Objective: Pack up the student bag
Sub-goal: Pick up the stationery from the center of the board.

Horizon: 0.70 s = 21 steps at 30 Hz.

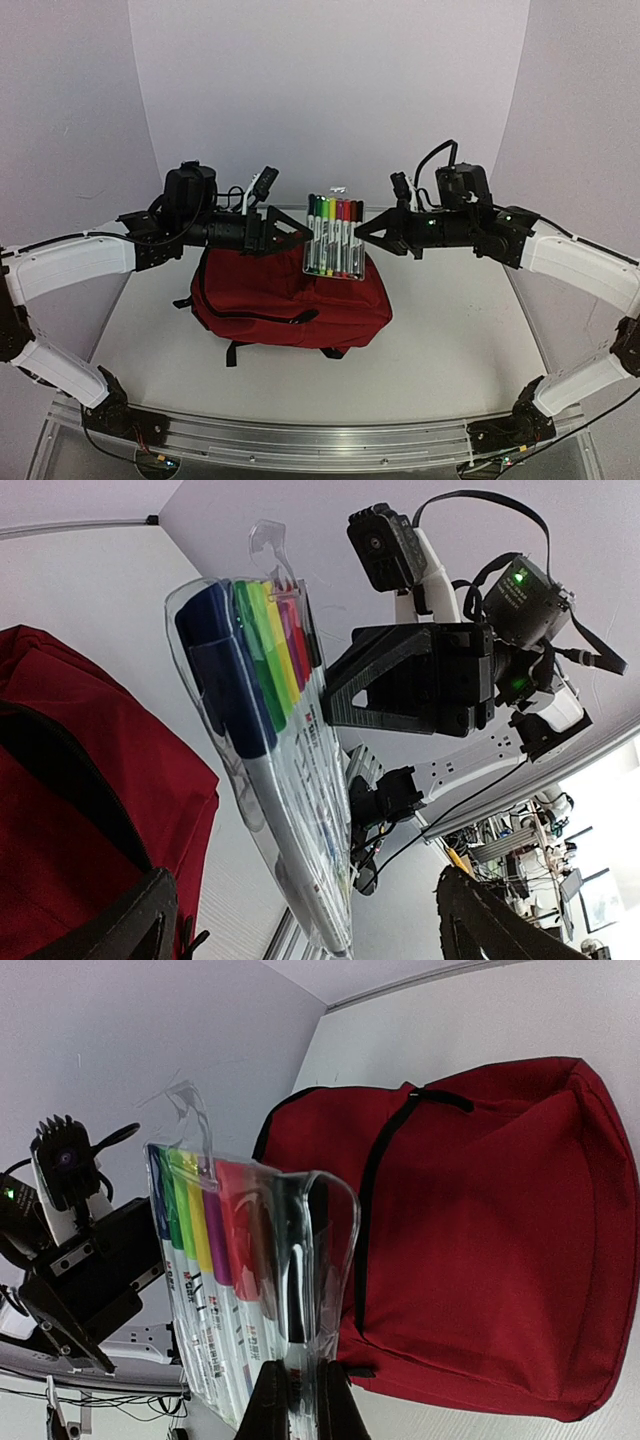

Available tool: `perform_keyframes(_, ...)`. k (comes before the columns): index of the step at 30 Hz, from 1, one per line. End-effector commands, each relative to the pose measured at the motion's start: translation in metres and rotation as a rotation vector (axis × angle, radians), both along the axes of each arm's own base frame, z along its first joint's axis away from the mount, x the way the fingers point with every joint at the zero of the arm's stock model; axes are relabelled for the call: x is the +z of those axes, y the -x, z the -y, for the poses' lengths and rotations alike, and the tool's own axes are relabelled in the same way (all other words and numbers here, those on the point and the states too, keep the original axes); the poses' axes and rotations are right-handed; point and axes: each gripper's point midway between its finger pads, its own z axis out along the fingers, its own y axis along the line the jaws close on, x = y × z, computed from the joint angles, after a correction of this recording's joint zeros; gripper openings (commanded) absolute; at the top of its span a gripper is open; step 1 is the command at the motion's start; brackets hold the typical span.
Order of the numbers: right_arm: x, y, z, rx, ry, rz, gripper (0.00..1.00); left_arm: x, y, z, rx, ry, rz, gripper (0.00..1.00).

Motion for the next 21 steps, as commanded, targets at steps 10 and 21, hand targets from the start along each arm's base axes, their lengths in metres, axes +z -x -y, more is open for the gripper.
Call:
perform_keyframes(10,0.047,0.002,-0.027,0.079,-0.126,0.125,0.00,0.039,-0.012,0.016,-0.003,0.150,0.026,0.40)
perform_keyframes(21,0.005,-0.019,-0.024,-0.047,0.173,0.177,0.49,0.001,-0.048,-0.028,0.233,0.071,-0.155,0.00)
